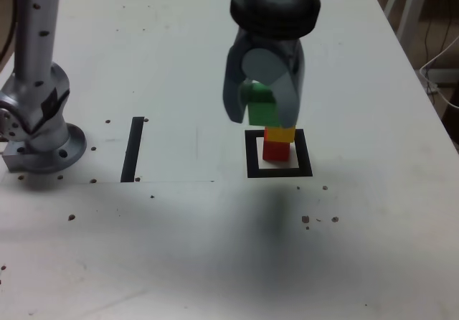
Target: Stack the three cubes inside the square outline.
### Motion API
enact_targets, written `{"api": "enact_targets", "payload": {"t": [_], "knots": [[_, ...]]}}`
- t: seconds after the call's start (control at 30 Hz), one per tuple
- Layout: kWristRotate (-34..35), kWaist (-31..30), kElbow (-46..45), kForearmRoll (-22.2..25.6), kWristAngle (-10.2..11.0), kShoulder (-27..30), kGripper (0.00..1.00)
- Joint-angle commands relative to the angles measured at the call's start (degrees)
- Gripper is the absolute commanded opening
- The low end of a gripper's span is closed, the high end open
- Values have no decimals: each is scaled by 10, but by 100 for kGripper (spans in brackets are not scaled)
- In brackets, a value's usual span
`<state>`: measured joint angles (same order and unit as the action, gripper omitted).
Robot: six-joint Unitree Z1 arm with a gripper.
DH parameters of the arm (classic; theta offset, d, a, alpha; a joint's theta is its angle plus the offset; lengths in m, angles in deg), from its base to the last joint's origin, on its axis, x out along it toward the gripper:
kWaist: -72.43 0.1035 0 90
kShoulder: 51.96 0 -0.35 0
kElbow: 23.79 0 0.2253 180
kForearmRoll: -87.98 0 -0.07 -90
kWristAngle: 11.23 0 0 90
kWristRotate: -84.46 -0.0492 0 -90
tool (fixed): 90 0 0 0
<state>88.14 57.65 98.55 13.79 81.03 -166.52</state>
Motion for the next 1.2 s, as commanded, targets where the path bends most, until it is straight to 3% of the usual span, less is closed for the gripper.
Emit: {"api": "enact_targets", "payload": {"t": [0.0,1.17], "knots": [[-7,14,12,17,0,-10,29],[-48,79,28,15,-3,-57,29]]}}
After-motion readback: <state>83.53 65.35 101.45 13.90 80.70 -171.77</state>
